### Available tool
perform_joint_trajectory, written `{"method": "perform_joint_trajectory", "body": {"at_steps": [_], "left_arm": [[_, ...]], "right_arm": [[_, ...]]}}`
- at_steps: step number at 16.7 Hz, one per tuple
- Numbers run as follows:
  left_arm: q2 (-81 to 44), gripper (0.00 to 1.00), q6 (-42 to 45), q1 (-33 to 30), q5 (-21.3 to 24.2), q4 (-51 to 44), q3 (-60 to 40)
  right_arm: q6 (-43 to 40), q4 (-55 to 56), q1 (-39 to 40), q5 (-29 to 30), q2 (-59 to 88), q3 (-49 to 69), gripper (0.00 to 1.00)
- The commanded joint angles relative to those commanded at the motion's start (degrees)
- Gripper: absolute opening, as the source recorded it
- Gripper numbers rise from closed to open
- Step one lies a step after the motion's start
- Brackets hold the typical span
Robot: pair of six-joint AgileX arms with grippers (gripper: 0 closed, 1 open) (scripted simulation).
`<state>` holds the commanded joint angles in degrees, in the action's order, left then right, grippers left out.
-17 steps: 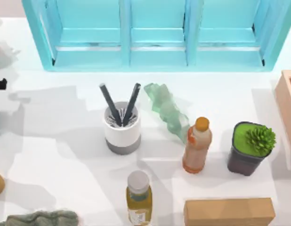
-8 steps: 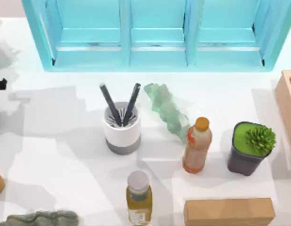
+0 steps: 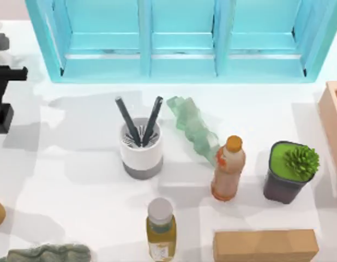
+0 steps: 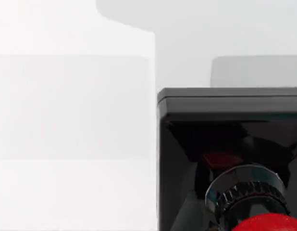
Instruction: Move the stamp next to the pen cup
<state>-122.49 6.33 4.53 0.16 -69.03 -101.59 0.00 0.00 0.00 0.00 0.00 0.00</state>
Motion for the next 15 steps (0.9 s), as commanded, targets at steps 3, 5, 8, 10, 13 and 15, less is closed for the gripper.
{"method": "perform_joint_trajectory", "body": {"at_steps": [3,5,8,10,13,15], "left_arm": [[0.7,0.00,-6.0,-6.1,0.0,-10.5,-8.7],[1.3,0.00,-9.8,-9.9,0.0,-16.4,-13.8],[2.3,0.00,-13.4,-13.4,0.0,-20.7,-18.2],[2.4,0.00,-13.6,-13.6,0.0,-20.9,-18.4],[2.4,0.00,-13.6,-13.5,0.0,-20.7,-18.1],[4.3,0.00,-15.7,-15.5,0.1,-19.9,-15.9]], "right_arm": [[0.0,0.0,0.0,0.0,0.0,0.0,1.00],[0.0,0.0,0.0,0.0,0.0,0.0,1.00],[0.0,0.0,0.0,0.0,0.0,0.0,1.00],[0.0,0.0,0.0,0.0,0.0,0.0,1.00],[0.0,0.0,0.0,0.0,0.0,0.0,1.00],[0.0,0.0,0.0,0.0,0.0,0.0,1.00]]}}
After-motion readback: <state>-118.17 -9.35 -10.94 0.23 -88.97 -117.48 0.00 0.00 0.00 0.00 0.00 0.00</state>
